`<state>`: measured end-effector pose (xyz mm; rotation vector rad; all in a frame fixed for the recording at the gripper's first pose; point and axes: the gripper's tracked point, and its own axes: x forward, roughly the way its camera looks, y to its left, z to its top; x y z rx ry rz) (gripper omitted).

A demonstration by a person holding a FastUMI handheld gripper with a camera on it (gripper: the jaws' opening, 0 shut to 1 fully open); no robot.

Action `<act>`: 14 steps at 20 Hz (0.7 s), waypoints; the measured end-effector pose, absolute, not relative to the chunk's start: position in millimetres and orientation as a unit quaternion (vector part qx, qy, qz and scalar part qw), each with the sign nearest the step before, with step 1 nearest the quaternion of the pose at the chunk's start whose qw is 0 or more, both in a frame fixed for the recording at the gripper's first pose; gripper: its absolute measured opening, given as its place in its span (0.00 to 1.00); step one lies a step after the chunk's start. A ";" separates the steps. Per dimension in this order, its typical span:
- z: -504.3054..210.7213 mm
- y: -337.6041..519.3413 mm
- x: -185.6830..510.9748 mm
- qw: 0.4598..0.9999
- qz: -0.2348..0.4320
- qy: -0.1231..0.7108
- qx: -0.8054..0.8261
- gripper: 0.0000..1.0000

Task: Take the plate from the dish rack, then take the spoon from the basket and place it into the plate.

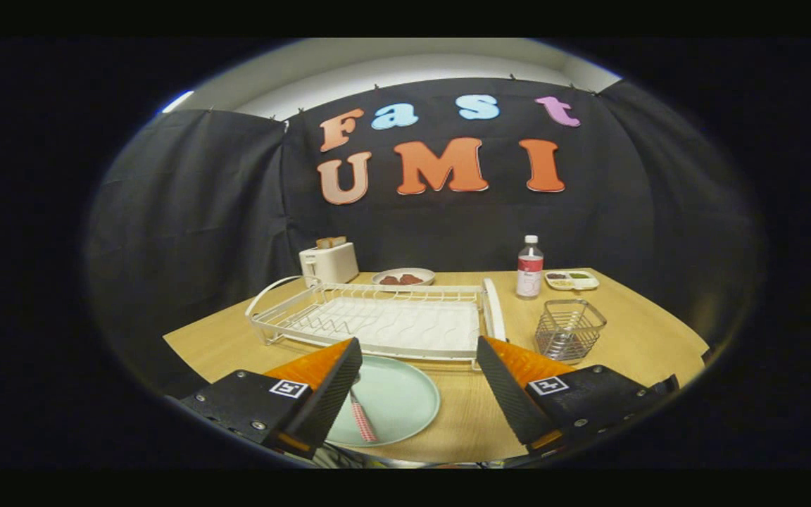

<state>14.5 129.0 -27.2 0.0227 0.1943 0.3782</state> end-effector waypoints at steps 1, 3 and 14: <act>-24.7 121.2 17.4 0.979 0.180 0.095 0.010 0.98; -20.7 109.9 23.5 0.981 0.169 0.091 0.008 0.97; -13.9 68.4 42.0 0.989 0.120 0.080 0.014 0.98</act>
